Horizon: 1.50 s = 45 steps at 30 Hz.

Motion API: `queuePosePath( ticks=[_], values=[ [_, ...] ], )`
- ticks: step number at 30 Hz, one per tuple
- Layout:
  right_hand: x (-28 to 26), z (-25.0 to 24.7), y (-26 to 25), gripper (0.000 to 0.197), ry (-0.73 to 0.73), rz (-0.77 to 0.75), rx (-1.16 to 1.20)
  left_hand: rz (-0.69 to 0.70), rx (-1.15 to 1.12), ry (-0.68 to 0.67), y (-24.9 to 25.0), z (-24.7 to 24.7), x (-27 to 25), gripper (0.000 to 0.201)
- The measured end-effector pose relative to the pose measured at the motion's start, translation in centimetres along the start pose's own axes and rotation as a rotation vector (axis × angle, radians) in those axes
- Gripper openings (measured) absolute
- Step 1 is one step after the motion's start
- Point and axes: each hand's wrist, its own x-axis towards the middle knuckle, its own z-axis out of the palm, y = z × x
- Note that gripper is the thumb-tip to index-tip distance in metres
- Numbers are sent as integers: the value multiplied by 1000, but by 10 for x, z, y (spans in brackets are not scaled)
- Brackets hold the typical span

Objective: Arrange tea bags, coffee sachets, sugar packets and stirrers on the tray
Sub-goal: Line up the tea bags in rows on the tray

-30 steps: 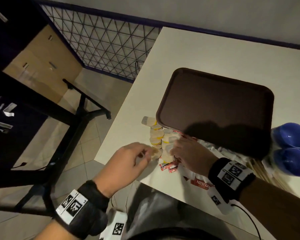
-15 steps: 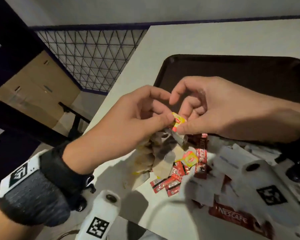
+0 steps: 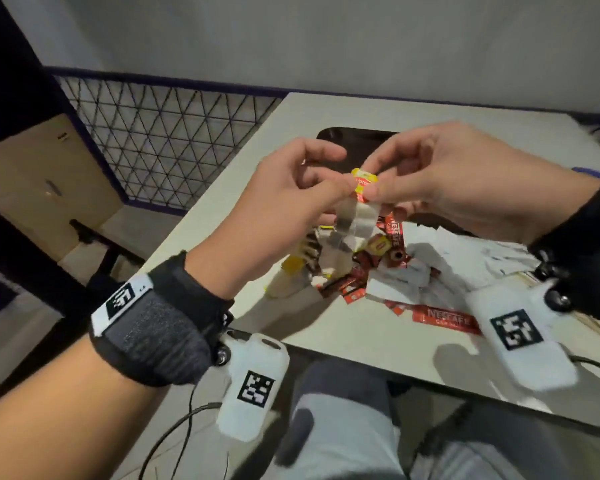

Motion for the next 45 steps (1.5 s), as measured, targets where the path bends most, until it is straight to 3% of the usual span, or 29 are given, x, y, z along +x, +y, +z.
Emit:
queuePosePath(
  ticks=[6, 9, 12, 14, 18, 21, 25, 35, 45],
  values=[
    [-17, 22, -3, 28, 56, -62, -108, 1, -31, 9, 0, -2, -23, 37],
    [-18, 28, 1, 32, 74, -96, -120, 39, -10, 52, -5, -7, -25, 32],
    [-14, 30, 11, 22, 99, -92, -99, 65, 2, 139, -14, -20, -27, 22],
    [-8, 29, 24, 10, 93, -119, -316, 71, 15, 190, -21, -31, -27, 20],
    [4, 36, 44, 12, -51, -238, -1013, 74, 63, 214, -29, -49, -25, 21],
    [7, 51, 56, 19, -165, -335, -1168, 77, 59, 245, -30, -58, -22, 20],
    [9, 63, 61, 15, -177, -398, -1237, 72, 63, 274, -30, -64, -15, 20],
    [17, 52, 62, 6, -148, -234, -1086, 156, 94, 187, 6, -60, 40, 12],
    [17, 24, 46, 4, -57, -107, -642, 101, 91, -15, 2, -44, 104, 11]
  ],
)
